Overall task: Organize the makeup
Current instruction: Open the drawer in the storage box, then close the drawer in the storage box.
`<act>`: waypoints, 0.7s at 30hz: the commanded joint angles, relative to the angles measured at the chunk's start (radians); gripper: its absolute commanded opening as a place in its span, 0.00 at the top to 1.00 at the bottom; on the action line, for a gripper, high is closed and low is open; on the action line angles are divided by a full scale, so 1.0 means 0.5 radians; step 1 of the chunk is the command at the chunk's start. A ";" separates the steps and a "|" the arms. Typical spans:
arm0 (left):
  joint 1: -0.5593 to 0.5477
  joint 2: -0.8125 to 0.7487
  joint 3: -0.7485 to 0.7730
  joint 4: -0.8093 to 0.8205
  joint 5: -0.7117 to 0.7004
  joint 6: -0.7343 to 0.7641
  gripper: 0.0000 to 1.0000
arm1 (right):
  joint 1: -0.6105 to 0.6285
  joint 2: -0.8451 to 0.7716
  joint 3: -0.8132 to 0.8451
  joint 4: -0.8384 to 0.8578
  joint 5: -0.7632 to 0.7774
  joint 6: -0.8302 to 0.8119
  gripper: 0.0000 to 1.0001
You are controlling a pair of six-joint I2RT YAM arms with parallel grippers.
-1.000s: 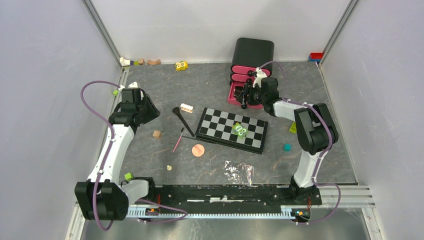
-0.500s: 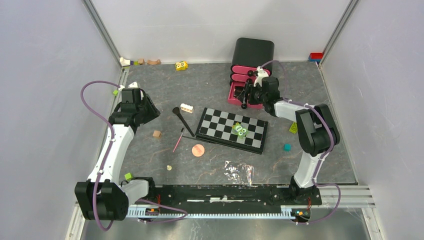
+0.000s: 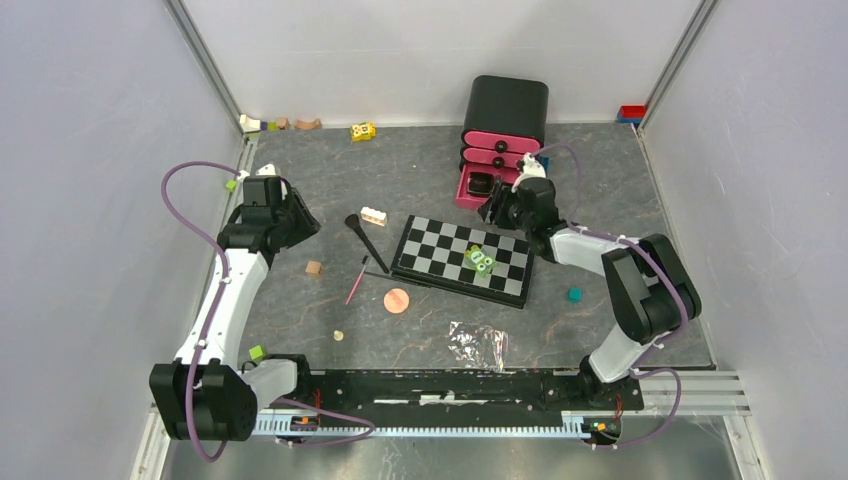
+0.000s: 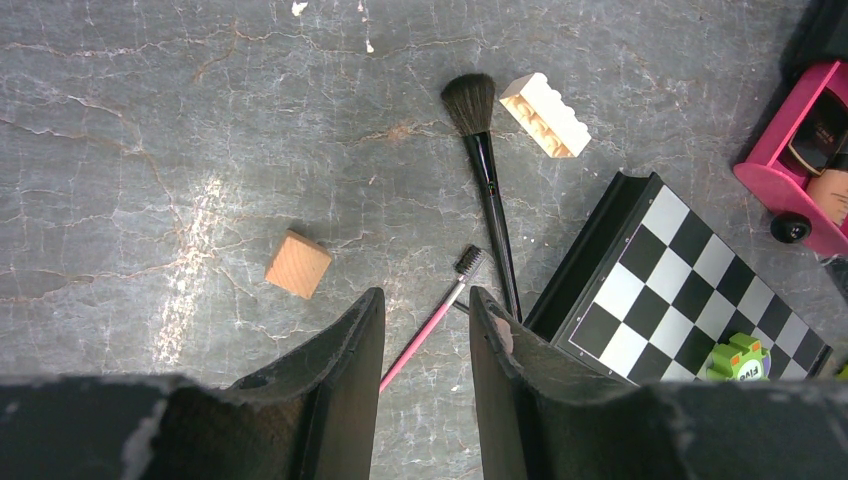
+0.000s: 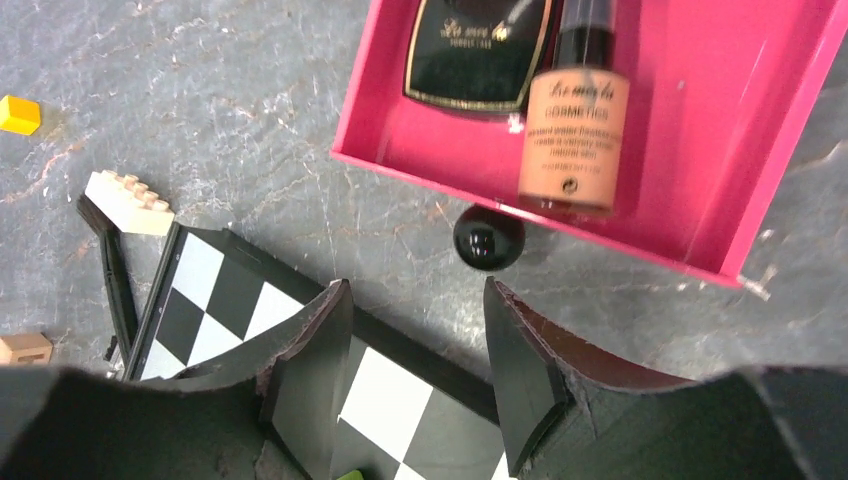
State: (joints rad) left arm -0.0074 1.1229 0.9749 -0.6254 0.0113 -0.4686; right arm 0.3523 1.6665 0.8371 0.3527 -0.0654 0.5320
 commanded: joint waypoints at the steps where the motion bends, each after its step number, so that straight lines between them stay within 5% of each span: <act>1: 0.011 -0.028 0.002 0.067 0.041 0.035 0.57 | 0.045 -0.008 -0.023 0.025 0.185 0.215 0.43; 21: 0.012 -0.029 0.002 0.067 0.054 0.035 0.57 | 0.041 0.404 0.308 0.161 0.537 0.407 0.42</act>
State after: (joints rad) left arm -0.0074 1.1229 0.9749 -0.6254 0.0181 -0.4686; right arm 0.3771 1.8507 0.9478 0.3443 0.1219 0.7116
